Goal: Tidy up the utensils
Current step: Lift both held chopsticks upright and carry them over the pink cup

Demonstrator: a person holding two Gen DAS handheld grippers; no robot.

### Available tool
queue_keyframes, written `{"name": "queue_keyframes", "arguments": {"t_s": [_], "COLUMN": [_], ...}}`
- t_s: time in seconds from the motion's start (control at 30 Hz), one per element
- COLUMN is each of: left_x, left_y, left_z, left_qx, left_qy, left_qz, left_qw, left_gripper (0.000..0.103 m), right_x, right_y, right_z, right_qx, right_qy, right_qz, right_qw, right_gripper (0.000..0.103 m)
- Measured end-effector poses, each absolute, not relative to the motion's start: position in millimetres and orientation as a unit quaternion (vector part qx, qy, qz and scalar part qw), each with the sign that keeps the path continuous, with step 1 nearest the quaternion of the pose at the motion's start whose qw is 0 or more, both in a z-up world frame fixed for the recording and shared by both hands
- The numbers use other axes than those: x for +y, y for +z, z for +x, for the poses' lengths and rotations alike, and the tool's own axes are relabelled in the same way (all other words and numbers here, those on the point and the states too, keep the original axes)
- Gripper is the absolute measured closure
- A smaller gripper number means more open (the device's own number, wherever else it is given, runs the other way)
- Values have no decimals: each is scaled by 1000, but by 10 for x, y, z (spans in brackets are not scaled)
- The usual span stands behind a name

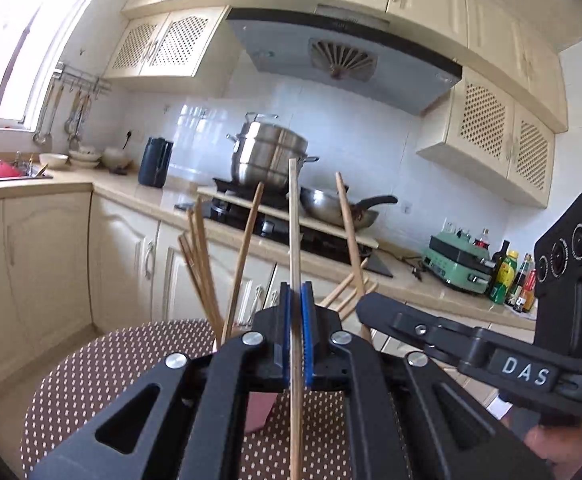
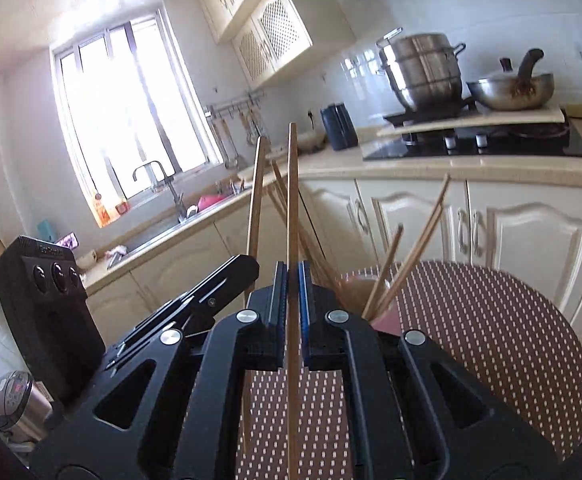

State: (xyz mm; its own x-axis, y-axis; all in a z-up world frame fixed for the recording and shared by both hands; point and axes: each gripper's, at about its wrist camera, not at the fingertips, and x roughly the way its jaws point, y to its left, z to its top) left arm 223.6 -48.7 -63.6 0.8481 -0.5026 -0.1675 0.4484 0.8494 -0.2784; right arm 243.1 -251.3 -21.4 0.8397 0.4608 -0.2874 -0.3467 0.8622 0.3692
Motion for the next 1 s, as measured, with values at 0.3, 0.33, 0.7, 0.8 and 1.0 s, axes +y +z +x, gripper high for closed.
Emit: {"name": "queue_keyframes", "arguments": {"t_s": [0.3,0.33,0.7,0.8,1.0], "left_x": [-517,-511,-494,-523,-565], "left_y": [-449,-449,-549,-573,-682], "left_z": [2609,2640,3028,3110,3173], "left_qx": [33,28,-17,-27,-41], "left_qy": [-223,-219,-196,-192,-179], "left_qz": [-139,-144,-163,-160,-169], "left_qw": [964,965,967,968,968], "left_gripper": [98,98,98,98,98], "right_x": [-2436,-2416,-2270,-2274,-2326], "right_y": [-169,-184,-358,-404,-507], "right_z": [2700,2709,3028,3079,3123], "right_qx": [85,76,6,-4,-21], "right_qy": [190,184,160,149,141], "right_qz": [148,144,107,98,94], "right_qw": [967,969,981,984,985], "right_gripper": [97,97,97,97,97]}}
